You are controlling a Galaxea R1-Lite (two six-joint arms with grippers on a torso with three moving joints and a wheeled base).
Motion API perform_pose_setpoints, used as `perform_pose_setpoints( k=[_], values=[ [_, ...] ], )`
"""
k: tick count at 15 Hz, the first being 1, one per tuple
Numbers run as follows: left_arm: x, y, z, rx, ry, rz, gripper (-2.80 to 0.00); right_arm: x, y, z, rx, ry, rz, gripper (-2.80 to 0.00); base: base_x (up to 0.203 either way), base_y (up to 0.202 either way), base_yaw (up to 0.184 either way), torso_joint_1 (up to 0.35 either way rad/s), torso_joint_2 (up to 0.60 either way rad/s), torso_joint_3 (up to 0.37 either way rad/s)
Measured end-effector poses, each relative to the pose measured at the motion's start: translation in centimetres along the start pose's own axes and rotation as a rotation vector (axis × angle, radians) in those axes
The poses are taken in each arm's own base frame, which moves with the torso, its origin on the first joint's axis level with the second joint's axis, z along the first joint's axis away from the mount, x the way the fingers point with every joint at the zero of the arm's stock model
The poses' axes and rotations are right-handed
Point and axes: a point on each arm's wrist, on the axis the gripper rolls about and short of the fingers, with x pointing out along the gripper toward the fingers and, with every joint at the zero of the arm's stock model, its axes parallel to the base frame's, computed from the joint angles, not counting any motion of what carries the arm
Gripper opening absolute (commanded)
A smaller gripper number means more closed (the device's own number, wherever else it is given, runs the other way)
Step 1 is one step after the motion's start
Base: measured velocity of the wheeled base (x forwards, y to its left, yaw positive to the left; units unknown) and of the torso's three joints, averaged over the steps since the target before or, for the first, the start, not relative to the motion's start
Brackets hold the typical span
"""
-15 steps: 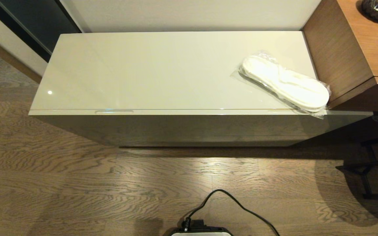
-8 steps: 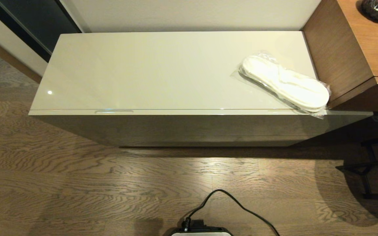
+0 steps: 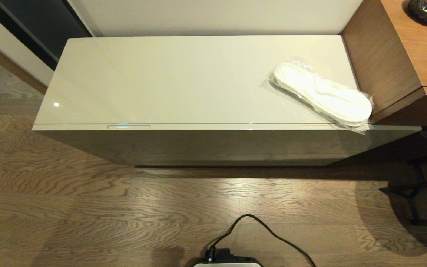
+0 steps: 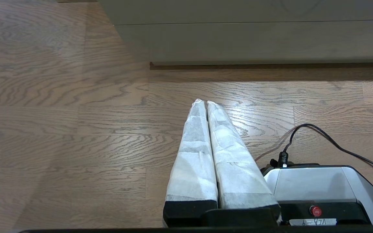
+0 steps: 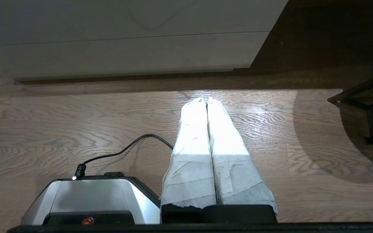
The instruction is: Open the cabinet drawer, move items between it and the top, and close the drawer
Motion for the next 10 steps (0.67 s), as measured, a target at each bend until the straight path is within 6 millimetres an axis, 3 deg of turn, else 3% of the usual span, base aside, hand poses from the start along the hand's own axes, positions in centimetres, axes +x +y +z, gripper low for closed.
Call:
perform_pose_setpoints(
  k=[10],
  values=[
    [0.0, 0.0, 0.0, 0.0, 0.0, 0.0, -2.8, 0.0, 0.0, 0.0, 0.0, 0.0, -0.001, -2.8, 0.0, 0.0, 0.0, 0.0, 0.0, 0.0]
  ],
)
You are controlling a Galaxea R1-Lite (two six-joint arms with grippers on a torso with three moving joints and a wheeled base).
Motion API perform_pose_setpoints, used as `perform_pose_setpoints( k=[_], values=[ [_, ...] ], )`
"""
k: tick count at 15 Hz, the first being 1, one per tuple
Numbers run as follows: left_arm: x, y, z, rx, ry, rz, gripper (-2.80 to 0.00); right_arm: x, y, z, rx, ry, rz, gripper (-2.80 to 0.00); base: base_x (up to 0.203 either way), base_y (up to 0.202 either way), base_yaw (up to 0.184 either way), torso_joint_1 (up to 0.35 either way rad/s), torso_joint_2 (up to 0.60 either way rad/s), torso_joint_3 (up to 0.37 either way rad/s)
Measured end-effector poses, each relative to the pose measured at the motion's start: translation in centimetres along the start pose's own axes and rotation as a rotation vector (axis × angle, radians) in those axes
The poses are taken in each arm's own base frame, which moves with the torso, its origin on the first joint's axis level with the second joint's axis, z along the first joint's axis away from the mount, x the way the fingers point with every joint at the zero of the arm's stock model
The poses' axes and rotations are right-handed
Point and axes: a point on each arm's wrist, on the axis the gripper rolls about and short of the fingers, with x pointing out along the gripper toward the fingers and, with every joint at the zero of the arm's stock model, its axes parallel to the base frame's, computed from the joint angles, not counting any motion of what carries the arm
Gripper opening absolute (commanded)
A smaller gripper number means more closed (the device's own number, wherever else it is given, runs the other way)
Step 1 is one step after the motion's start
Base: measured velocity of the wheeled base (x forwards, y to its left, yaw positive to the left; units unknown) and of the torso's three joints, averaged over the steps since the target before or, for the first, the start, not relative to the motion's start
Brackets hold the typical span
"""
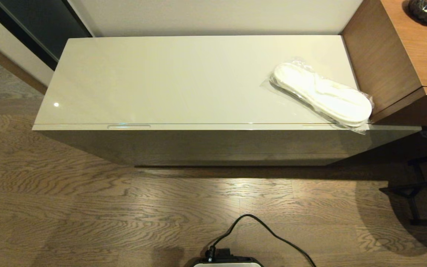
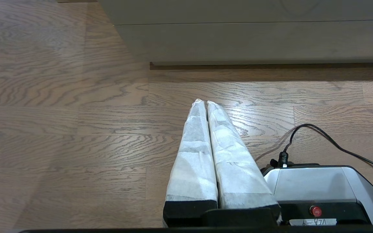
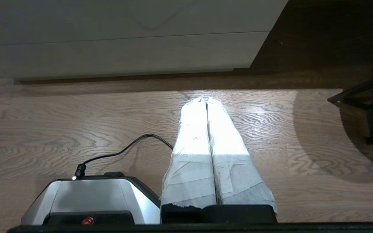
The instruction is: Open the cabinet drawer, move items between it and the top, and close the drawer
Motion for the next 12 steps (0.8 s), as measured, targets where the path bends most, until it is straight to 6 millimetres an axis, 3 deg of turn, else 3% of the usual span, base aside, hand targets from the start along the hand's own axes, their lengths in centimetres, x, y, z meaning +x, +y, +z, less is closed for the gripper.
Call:
perform_pose_setpoints(
  k=[12],
  values=[
    [0.0, 0.0, 0.0, 0.0, 0.0, -0.001, -2.8, 0.0, 0.0, 0.0, 0.0, 0.0, 0.0, -2.8, 0.0, 0.0, 0.0, 0.0, 0.0, 0.0]
  ],
)
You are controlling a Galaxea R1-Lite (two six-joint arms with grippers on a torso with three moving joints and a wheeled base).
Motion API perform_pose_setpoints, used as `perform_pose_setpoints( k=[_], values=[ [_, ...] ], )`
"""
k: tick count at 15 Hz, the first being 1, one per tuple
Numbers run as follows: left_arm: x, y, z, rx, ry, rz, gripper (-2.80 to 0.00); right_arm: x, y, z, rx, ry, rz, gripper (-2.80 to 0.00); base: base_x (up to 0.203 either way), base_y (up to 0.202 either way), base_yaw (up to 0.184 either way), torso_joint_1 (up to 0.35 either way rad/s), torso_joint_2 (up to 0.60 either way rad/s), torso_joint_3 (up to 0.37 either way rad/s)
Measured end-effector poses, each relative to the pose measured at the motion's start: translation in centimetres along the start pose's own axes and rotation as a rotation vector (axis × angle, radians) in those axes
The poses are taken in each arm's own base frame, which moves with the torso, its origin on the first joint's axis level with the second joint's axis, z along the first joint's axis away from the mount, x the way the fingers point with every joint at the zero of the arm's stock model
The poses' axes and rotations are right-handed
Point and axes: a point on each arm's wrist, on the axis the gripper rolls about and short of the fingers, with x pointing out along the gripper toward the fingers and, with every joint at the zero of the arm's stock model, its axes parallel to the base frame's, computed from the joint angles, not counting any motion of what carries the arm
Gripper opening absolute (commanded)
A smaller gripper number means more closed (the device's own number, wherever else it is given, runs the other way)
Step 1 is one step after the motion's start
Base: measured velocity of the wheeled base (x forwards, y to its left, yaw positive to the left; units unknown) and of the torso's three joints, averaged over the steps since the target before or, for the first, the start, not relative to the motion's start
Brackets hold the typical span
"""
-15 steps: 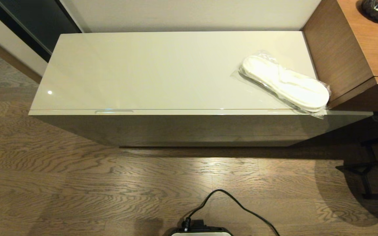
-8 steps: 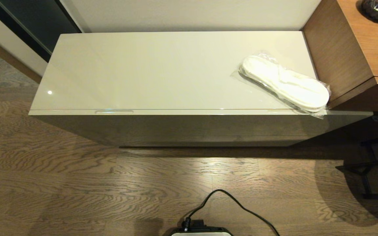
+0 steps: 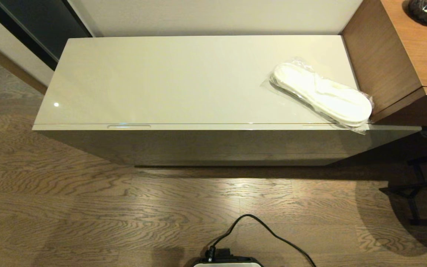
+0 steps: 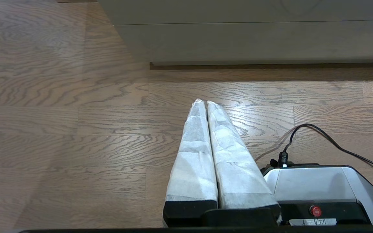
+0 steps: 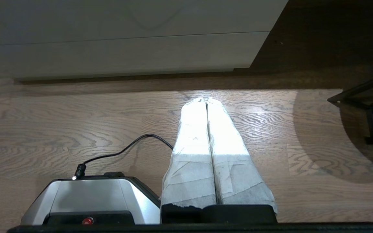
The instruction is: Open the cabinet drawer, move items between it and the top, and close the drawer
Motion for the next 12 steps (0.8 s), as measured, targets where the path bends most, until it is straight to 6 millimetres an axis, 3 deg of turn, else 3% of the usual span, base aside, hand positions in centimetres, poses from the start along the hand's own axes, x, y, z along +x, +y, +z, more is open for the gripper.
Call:
perform_pose_setpoints(
  k=[12],
  values=[
    [0.0, 0.0, 0.0, 0.0, 0.0, 0.0, -2.8, 0.0, 0.0, 0.0, 0.0, 0.0, 0.0, -2.8, 0.0, 0.0, 0.0, 0.0, 0.0, 0.0]
  ],
)
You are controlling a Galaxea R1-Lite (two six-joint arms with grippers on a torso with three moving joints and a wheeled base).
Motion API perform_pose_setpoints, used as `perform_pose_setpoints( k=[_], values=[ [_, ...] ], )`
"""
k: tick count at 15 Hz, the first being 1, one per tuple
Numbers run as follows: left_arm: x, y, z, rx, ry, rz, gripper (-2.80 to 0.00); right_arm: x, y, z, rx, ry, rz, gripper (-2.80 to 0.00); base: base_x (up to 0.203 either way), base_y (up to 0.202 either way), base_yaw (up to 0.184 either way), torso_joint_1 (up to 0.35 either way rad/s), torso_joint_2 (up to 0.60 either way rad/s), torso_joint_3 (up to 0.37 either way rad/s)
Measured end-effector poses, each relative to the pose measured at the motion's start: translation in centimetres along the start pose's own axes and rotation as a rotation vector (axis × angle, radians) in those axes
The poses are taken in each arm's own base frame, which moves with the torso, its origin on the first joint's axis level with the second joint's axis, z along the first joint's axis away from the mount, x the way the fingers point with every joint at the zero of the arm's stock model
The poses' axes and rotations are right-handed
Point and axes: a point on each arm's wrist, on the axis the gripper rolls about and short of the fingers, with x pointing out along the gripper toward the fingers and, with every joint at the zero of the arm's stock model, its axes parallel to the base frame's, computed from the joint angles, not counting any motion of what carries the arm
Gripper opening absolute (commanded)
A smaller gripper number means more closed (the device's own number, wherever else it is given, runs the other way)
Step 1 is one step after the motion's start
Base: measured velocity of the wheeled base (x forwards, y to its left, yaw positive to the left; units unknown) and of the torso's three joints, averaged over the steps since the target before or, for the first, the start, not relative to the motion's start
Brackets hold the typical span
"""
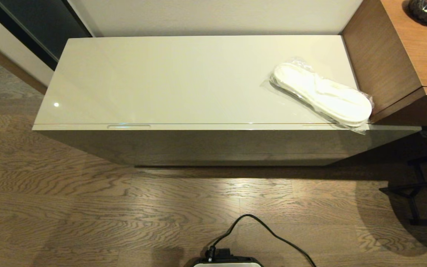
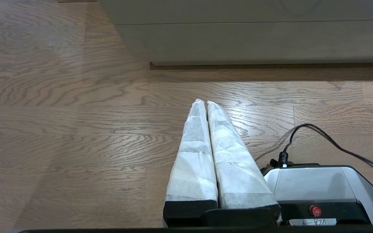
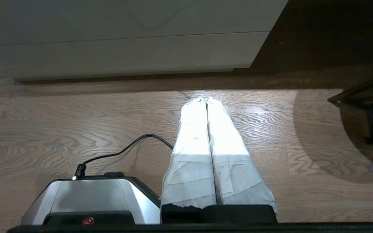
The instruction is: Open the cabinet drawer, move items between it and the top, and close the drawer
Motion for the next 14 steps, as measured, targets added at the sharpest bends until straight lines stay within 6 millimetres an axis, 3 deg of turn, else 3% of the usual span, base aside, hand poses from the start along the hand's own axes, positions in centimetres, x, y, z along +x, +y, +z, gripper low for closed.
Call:
perform_pose_setpoints(
  k=[14],
  values=[
    [0.0, 0.0, 0.0, 0.0, 0.0, 0.0, -2.8, 0.0, 0.0, 0.0, 0.0, 0.0, 0.0, -2.8, 0.0, 0.0, 0.0, 0.0, 0.0, 0.0]
  ],
)
